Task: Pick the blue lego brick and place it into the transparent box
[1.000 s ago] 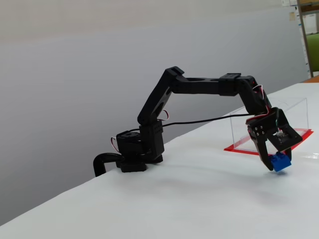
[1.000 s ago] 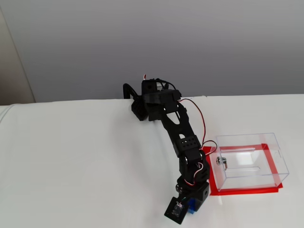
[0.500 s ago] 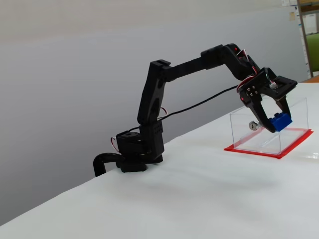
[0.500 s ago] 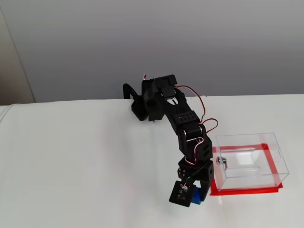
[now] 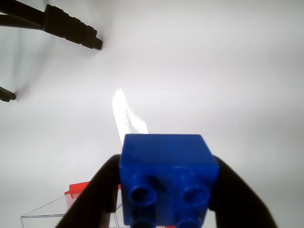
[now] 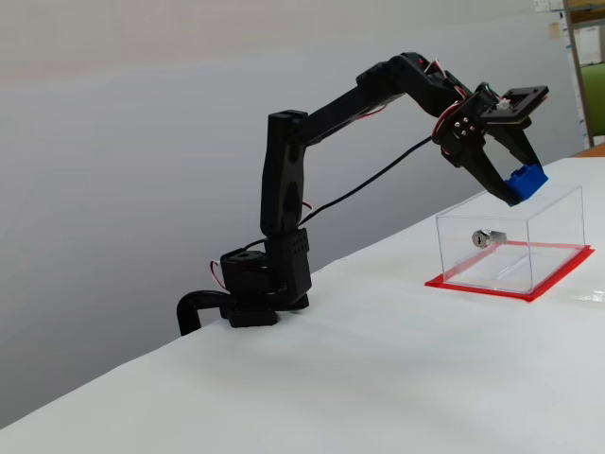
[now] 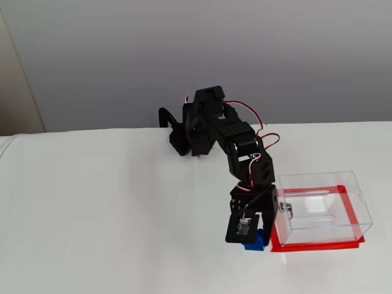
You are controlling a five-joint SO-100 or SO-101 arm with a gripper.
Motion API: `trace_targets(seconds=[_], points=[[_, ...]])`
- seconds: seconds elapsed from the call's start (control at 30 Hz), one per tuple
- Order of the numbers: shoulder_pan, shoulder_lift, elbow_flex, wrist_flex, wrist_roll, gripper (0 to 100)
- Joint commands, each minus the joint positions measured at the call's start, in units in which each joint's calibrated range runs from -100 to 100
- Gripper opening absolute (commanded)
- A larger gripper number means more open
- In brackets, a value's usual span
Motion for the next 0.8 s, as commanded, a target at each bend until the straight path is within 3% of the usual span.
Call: trace_targets(seconds=[0.0, 0.77], points=[[-2.0, -5.5, -3.7, -0.3, 2.6, 16], [-28.5, -8.1, -4.6, -7.0, 15.9, 16]])
